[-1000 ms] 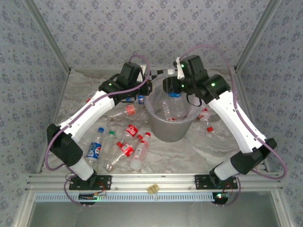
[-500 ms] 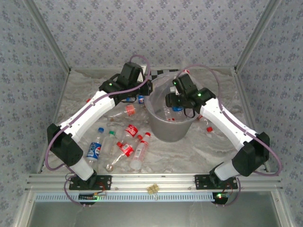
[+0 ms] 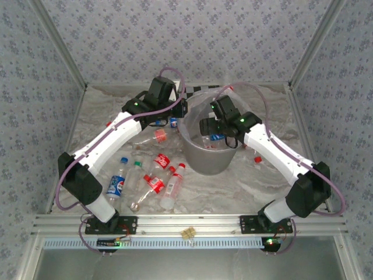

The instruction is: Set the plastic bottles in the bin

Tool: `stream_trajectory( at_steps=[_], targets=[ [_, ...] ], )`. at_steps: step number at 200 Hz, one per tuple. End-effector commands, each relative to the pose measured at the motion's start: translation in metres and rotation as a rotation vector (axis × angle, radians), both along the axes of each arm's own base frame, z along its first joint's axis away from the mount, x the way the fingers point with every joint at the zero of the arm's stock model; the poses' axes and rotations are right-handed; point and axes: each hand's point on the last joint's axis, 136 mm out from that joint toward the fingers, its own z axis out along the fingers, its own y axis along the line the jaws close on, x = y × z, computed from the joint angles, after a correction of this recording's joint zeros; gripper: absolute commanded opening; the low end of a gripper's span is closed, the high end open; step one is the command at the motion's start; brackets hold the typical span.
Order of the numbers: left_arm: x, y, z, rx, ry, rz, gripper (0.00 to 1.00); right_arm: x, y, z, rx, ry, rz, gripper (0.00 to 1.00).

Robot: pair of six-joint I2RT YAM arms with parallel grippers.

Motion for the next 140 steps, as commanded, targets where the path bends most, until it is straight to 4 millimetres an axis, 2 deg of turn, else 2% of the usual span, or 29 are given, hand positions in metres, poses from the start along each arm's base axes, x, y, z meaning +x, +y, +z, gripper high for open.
stream_trajectory(
  at_steps=[1, 40, 62, 84, 101, 115, 130, 140],
  targets=[
    [0.011, 0.003, 0.023, -0.024, -0.096, 0.047, 0.0, -0.006, 0.0, 0.044, 0.025, -0.059, 0.01, 0.93],
    [0.011, 0.002, 0.025, -0.047, -0.108, 0.043, 0.0, -0.014, 0.007, 0.08, 0.124, -0.07, 0.062, 0.96],
    [0.012, 0.001, 0.028, -0.042, -0.112, 0.036, 0.0, -0.021, 0.009, 0.111, 0.16, -0.092, 0.097, 0.96],
    [0.012, 0.002, 0.031, -0.035, -0.12, 0.036, 0.0, -0.037, 0.003, 0.147, 0.196, -0.143, 0.141, 0.95],
    [0.013, 0.001, 0.031, -0.033, -0.123, 0.033, 0.0, -0.049, -0.011, 0.177, 0.255, -0.207, 0.152, 0.95],
    [0.014, 0.0, 0.028, -0.03, -0.116, 0.035, 0.0, -0.057, -0.027, 0.196, 0.341, -0.236, 0.164, 0.97],
    [0.014, -0.001, 0.025, -0.031, -0.104, 0.032, 0.0, -0.057, -0.061, 0.207, 0.4, -0.269, 0.085, 0.96],
    [0.014, -0.002, 0.026, -0.033, -0.106, 0.028, 0.0, -0.054, -0.089, 0.208, 0.405, -0.284, -0.001, 0.94]
  ],
)
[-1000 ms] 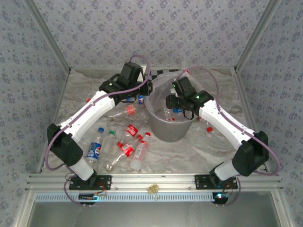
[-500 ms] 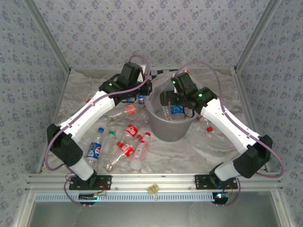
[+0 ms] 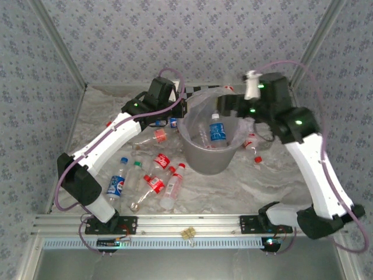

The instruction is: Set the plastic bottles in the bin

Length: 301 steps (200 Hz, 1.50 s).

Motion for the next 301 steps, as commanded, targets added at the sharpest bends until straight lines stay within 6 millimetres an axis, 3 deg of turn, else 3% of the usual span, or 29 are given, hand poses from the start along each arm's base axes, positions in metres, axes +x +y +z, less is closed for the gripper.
stream_trajectory(
  at_steps=[1, 15, 28, 47, 67, 85, 104, 147, 195, 227, 245, 301],
  targets=[
    [0.014, -0.003, 0.025, -0.03, -0.102, 0.017, 0.0, -0.014, -0.041, 0.014, 0.078, -0.012, -0.053, 0.93],
    [0.015, -0.002, 0.027, -0.031, -0.108, 0.017, 0.0, -0.008, -0.082, 0.004, 0.075, 0.027, -0.202, 0.89],
    [0.014, -0.004, 0.029, -0.035, -0.115, 0.01, 0.0, -0.003, -0.112, -0.022, 0.034, 0.116, -0.313, 0.88],
    [0.013, -0.004, 0.029, -0.034, -0.115, 0.002, 0.0, 0.012, -0.144, -0.077, 0.012, 0.262, -0.404, 0.9],
    [0.011, -0.004, 0.025, -0.035, -0.1, -0.003, 0.0, 0.031, -0.162, -0.143, 0.038, 0.415, -0.423, 0.89],
    [0.009, -0.007, 0.024, -0.045, -0.089, -0.019, 0.0, 0.045, -0.166, -0.2, -0.013, 0.543, -0.399, 0.89],
    [0.008, -0.005, 0.025, -0.048, -0.088, -0.013, 0.0, 0.053, -0.156, -0.248, -0.071, 0.657, -0.316, 0.9],
    [0.009, -0.008, 0.024, -0.064, -0.074, -0.013, 0.0, 0.069, -0.137, -0.317, -0.19, 0.792, -0.248, 0.91],
    [0.01, -0.006, 0.027, -0.039, -0.087, -0.014, 0.0, 0.079, -0.136, -0.358, -0.327, 0.86, -0.238, 0.87],
    [0.013, -0.003, 0.024, -0.026, -0.086, -0.004, 0.0, 0.077, -0.137, -0.366, -0.341, 0.876, -0.238, 0.8],
    [0.014, -0.004, 0.023, -0.023, -0.083, -0.006, 0.0, 0.077, -0.139, -0.363, -0.337, 0.864, -0.244, 0.71],
    [0.021, -0.011, 0.021, -0.028, -0.076, -0.016, 0.0, 0.074, -0.148, -0.324, -0.319, 0.793, -0.289, 0.62]
  ],
)
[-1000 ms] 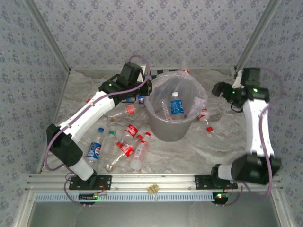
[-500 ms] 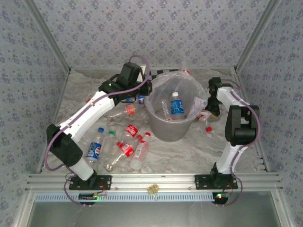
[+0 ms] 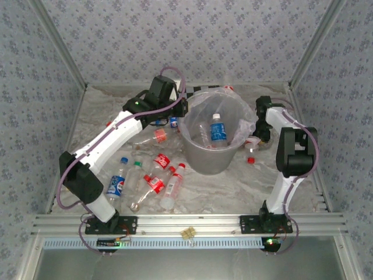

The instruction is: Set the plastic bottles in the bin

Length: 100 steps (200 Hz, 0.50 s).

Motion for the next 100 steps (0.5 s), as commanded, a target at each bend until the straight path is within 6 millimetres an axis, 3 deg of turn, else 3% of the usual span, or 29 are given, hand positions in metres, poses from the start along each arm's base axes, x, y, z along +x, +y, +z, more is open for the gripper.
stream_trajectory(
  at_steps=[1, 25, 48, 67, 100],
  targets=[
    [0.018, -0.006, 0.021, -0.032, -0.082, 0.003, 0.0, -0.001, -0.009, 0.034, -0.02, -0.06, -0.021, 0.62],
    [0.019, -0.01, 0.021, -0.046, -0.074, -0.009, 0.0, -0.007, -0.016, 0.062, -0.011, -0.109, -0.056, 0.58],
    [0.02, -0.01, 0.022, -0.036, -0.081, -0.014, 0.02, -0.013, -0.021, 0.108, 0.014, -0.207, -0.107, 0.57],
    [0.02, -0.012, 0.021, -0.039, -0.077, -0.023, 0.02, -0.024, -0.018, 0.154, 0.07, -0.309, -0.118, 0.56],
    [0.021, -0.011, 0.013, -0.023, -0.059, -0.02, 0.0, -0.052, -0.014, 0.254, 0.107, -0.594, -0.138, 0.49]
  ],
)
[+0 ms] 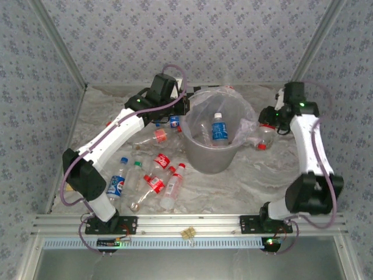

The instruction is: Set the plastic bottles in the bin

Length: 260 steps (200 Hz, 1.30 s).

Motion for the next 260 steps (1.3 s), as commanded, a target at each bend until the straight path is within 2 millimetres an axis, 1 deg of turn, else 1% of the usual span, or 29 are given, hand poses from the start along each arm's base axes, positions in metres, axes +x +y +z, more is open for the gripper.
stream_trajectory(
  at_steps=[1, 18, 41, 54, 80, 89, 101, 114, 127, 150, 177, 196, 220, 243, 260],
  targets=[
    [0.015, -0.004, 0.013, -0.012, -0.066, 0.003, 0.0, -0.028, 0.01, 0.072, 0.048, -0.178, -0.009, 0.49],
    [0.014, -0.002, 0.013, -0.002, -0.07, 0.009, 0.0, -0.042, 0.021, 0.115, 0.082, -0.311, 0.012, 0.49],
    [0.014, 0.001, 0.015, 0.009, -0.079, 0.014, 0.0, -0.059, 0.029, 0.157, 0.101, -0.416, 0.031, 0.47],
    [0.013, 0.001, 0.015, 0.016, -0.083, 0.015, 0.0, -0.064, 0.04, 0.179, 0.122, -0.473, 0.064, 0.46],
    [0.01, -0.002, 0.015, 0.011, -0.082, 0.011, 0.0, -0.067, 0.08, 0.212, 0.164, -0.56, 0.187, 0.46],
    [0.01, -0.003, 0.016, 0.011, -0.084, 0.01, 0.0, -0.066, 0.095, 0.219, 0.162, -0.568, 0.232, 0.46],
    [0.01, -0.003, 0.018, 0.007, -0.089, 0.013, 0.0, -0.062, 0.118, 0.22, 0.159, -0.564, 0.291, 0.46],
    [0.009, -0.004, 0.02, 0.002, -0.091, 0.015, 0.0, -0.054, 0.144, 0.211, 0.151, -0.533, 0.358, 0.46],
    [0.007, -0.004, 0.019, 0.003, -0.091, 0.016, 0.0, -0.045, 0.166, 0.193, 0.114, -0.483, 0.403, 0.45],
    [0.005, -0.002, 0.017, -0.012, -0.089, 0.032, 0.0, -0.029, 0.189, 0.149, 0.038, -0.38, 0.43, 0.45],
    [0.005, -0.003, 0.021, -0.018, -0.098, 0.041, 0.0, -0.024, 0.218, 0.101, 0.055, -0.287, 0.476, 0.44],
    [0.005, -0.004, 0.024, -0.019, -0.107, 0.042, 0.0, -0.027, 0.227, 0.068, 0.064, -0.212, 0.484, 0.44],
    [0.005, -0.003, 0.024, -0.016, -0.109, 0.048, 0.0, -0.036, 0.237, 0.034, 0.104, -0.136, 0.494, 0.44],
    [0.007, -0.002, 0.025, -0.013, -0.119, 0.056, 0.0, -0.046, 0.242, 0.007, 0.107, -0.058, 0.506, 0.45],
    [0.007, -0.003, 0.026, -0.012, -0.123, 0.049, 0.0, -0.052, 0.246, -0.005, 0.121, -0.024, 0.52, 0.48]
  ],
)
